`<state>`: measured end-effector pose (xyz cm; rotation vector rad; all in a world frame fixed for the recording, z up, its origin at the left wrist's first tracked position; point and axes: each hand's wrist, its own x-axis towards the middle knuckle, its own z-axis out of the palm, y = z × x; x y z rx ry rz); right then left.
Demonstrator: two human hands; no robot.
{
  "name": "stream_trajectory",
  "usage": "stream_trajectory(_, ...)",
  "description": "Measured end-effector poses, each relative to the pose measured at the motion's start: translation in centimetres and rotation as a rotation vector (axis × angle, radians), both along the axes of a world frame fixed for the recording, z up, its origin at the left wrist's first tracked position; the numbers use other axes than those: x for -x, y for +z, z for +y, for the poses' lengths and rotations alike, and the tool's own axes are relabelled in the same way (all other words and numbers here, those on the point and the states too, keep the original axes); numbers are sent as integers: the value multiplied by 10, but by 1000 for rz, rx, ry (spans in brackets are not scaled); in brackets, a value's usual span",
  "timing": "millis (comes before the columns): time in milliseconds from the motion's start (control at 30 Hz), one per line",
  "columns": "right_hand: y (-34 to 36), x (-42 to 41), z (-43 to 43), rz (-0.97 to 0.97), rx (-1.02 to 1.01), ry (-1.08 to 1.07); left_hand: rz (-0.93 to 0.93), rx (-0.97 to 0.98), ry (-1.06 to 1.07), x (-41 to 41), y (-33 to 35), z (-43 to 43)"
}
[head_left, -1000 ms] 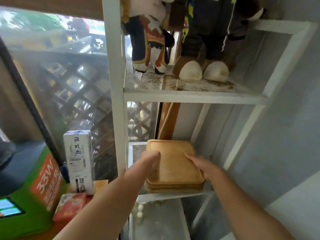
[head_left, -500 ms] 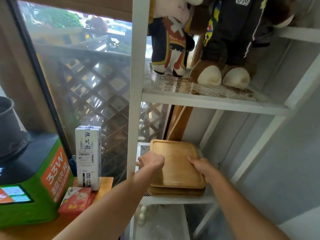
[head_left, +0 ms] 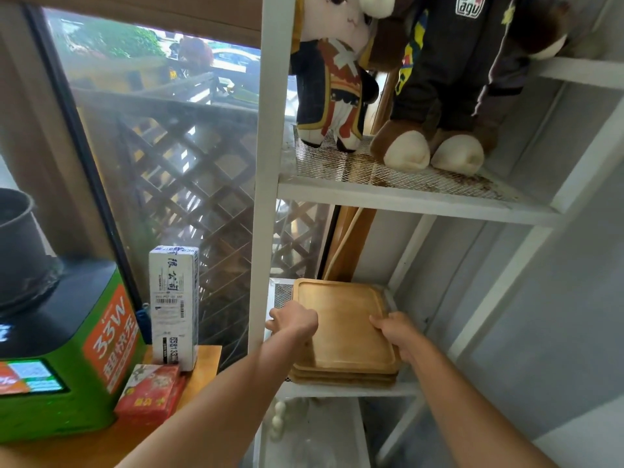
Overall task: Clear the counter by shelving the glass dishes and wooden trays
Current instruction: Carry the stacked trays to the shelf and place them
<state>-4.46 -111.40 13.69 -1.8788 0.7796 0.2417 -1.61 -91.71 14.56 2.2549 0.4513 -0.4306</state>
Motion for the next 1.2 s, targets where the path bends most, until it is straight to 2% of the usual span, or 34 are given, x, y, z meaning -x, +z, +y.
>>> stream_trajectory(400, 14, 43, 19, 7, 371, 98, -8, -68, -121, 34, 8, 4)
stream_trajectory(600, 12, 92, 41, -18, 409, 74, 11, -64, -180, 76, 7, 23)
stream_trajectory(733, 31, 146, 65, -91, 409, -47, -77, -5, -344, 114, 19, 44)
stream_trajectory(933, 45, 232, 148, -119, 479, -81, -152, 107, -578, 193, 19, 113)
stream_trajectory(1067, 34, 295, 236, -12, 569, -35, -250, 7, -732, 246, 5, 189)
stream_trajectory(1200, 23, 338, 339, 131, 641, 207, -321, -133, -856, 284, -9, 289)
